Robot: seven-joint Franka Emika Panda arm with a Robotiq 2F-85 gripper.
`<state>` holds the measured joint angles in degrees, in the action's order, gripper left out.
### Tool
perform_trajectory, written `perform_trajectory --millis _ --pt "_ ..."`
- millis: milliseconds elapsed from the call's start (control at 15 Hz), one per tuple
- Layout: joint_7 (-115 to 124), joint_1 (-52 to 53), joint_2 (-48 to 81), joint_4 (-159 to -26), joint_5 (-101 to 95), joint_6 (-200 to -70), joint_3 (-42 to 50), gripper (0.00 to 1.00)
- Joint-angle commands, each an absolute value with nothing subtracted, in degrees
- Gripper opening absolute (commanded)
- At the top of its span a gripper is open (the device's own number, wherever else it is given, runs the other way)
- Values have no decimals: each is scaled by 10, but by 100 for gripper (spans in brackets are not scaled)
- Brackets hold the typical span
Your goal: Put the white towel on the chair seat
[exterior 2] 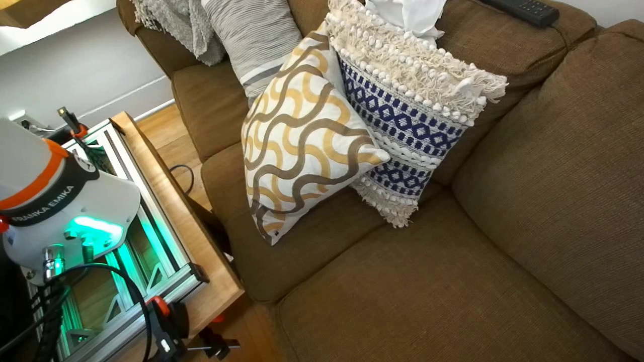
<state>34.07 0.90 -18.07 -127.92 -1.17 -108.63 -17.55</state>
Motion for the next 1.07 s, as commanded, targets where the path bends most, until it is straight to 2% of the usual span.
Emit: perform_trajectory --millis 0,400,800,933,1000 --pt "394 3 -147 -1251 7 -1133 -137 100" --pt "475 -17 -21 -1141 14 -1222 -75 100" --pt "538 -22 135 -991 10 -1266 2 100" --pt "532 -24 176 -938 34 -1242 21 100" --pt "521 -13 132 -998 22 -1266 22 100"
